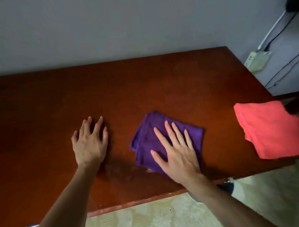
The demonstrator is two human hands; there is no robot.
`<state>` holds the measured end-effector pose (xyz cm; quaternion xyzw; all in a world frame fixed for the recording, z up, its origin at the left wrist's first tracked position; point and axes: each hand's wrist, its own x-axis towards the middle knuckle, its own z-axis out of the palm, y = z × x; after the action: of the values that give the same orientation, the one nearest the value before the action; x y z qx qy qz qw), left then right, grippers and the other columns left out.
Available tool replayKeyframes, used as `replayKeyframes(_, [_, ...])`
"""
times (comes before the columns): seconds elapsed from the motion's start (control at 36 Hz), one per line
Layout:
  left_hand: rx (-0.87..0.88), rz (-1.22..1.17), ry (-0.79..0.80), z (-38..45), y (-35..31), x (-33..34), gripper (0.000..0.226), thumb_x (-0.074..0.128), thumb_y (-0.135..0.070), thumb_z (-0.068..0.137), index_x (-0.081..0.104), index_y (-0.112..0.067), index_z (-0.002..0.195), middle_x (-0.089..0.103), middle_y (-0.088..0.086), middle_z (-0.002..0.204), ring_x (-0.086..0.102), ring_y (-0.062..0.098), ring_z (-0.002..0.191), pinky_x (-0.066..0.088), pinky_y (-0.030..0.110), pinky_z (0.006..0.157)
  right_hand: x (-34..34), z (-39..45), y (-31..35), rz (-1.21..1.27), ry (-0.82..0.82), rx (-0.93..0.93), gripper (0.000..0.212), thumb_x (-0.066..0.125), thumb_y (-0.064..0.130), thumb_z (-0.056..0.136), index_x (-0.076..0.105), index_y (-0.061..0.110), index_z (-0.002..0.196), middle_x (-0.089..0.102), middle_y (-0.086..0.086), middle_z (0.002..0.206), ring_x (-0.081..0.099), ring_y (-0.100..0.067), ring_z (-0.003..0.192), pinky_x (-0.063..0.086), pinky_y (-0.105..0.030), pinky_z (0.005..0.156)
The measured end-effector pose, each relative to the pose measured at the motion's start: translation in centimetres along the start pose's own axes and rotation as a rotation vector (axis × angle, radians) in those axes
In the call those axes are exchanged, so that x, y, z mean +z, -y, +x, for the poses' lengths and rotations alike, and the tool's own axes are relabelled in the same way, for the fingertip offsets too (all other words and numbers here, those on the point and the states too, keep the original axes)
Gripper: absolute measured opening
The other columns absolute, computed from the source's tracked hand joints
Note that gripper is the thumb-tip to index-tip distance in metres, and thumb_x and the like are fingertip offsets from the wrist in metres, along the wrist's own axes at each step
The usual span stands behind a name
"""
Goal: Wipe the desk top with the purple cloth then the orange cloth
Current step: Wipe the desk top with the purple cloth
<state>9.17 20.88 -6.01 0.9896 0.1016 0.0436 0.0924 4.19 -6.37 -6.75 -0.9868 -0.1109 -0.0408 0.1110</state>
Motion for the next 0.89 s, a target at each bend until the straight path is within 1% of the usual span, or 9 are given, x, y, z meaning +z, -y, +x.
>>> replayKeyframes(0.08, [-0.007,0.004,0.002,-0.4,-0.8,-0.1,0.053,0.026,-0.045,0.105,0.030,-0.028,0.155,0.029,0.009,0.162,0.025,0.027,0.150,0.021,0.051,0.119,-1.1,-5.5,-2.0,-0.036,0.025,0.006,0.075,0.032,0.072,0.098,0.019,0.038,0.163,0.013,-0.001,0.173,0.012,-0.021,0.159,0.021,-0.055,0.125])
replayKeyframes(0.17, [-0.008,-0.028,-0.034,-0.7,-2.4,0.2,0.048,0.037,-0.034,0.105,0.043,-0.017,0.149,0.041,0.015,0.153,0.040,0.035,0.138,0.032,0.056,0.111,-1.5,-6.6,-3.8,-0.044,0.027,0.031,0.078,0.038,0.075,0.094,0.023,0.040,0.162,0.016,-0.001,0.172,0.014,-0.022,0.159,0.024,-0.056,0.124])
replayKeyframes(0.33, [0.071,-0.147,-0.094,0.1,-9.4,1.2,0.036,0.042,-0.030,0.098,0.057,-0.017,0.129,0.054,0.010,0.125,0.055,0.032,0.111,0.041,0.050,0.096,-1.1,0.2,-6.4,-0.042,-0.005,0.036,0.076,0.037,0.078,0.091,0.029,0.044,0.159,0.019,0.000,0.172,0.015,-0.021,0.159,0.014,-0.050,0.127])
replayKeyframes(0.42, [0.114,-0.224,-0.121,0.7,-13.3,1.8,0.036,0.043,-0.031,0.094,0.057,-0.019,0.125,0.056,0.007,0.121,0.056,0.030,0.106,0.043,0.046,0.089,-1.0,7.0,-8.6,-0.041,-0.036,0.096,0.078,0.031,0.080,0.088,0.032,0.045,0.158,0.024,-0.001,0.170,0.019,-0.022,0.158,0.011,-0.049,0.127])
replayKeyframes(0.53, [0.178,-0.298,-0.107,2.4,-18.0,3.2,0.040,0.042,-0.034,0.095,0.052,-0.020,0.132,0.055,0.003,0.127,0.055,0.024,0.110,0.043,0.041,0.091,-1.0,16.6,-11.2,0.004,-0.048,0.150,0.084,0.023,0.083,0.083,0.031,0.046,0.158,0.022,-0.001,0.171,0.016,-0.022,0.158,0.009,-0.050,0.126])
replayKeyframes(0.58, [0.238,-0.288,-0.094,3.5,-20.1,4.4,0.043,0.043,-0.035,0.095,0.051,-0.021,0.135,0.054,0.002,0.129,0.055,0.022,0.112,0.042,0.040,0.093,-1.0,21.0,-12.9,-0.002,-0.025,0.136,0.080,0.029,0.083,0.087,0.028,0.047,0.158,0.018,-0.001,0.172,0.012,-0.022,0.159,0.007,-0.050,0.127])
replayKeyframes(0.67, [0.301,-0.232,-0.071,5.4,-22.6,6.0,0.045,0.038,-0.035,0.100,0.046,-0.023,0.143,0.051,0.004,0.139,0.048,0.022,0.129,0.037,0.040,0.109,-0.9,26.9,-15.0,-0.018,0.018,0.131,0.076,0.035,0.081,0.092,0.022,0.048,0.159,0.012,0.001,0.173,0.006,-0.020,0.159,0.003,-0.048,0.127])
replayKeyframes(0.72, [0.313,-0.185,-0.066,6.1,-23.6,6.7,0.048,0.031,-0.037,0.104,0.042,-0.021,0.148,0.045,0.008,0.148,0.038,0.023,0.141,0.029,0.041,0.119,-0.9,30.4,-16.2,-0.018,0.027,0.123,0.076,0.034,0.081,0.092,0.021,0.048,0.159,0.011,0.001,0.173,0.005,-0.020,0.159,0.002,-0.048,0.128])
replayKeyframes(0.89, [0.315,-0.166,-0.034,6.6,-23.9,6.9,0.051,0.026,-0.042,0.105,0.037,-0.025,0.151,0.037,0.008,0.155,0.026,0.019,0.149,0.023,0.040,0.123,-1.7,38.1,-19.0,-0.016,0.084,0.086,0.079,0.029,0.082,0.093,0.017,0.045,0.161,0.009,-0.001,0.173,0.004,-0.021,0.159,0.000,-0.048,0.128])
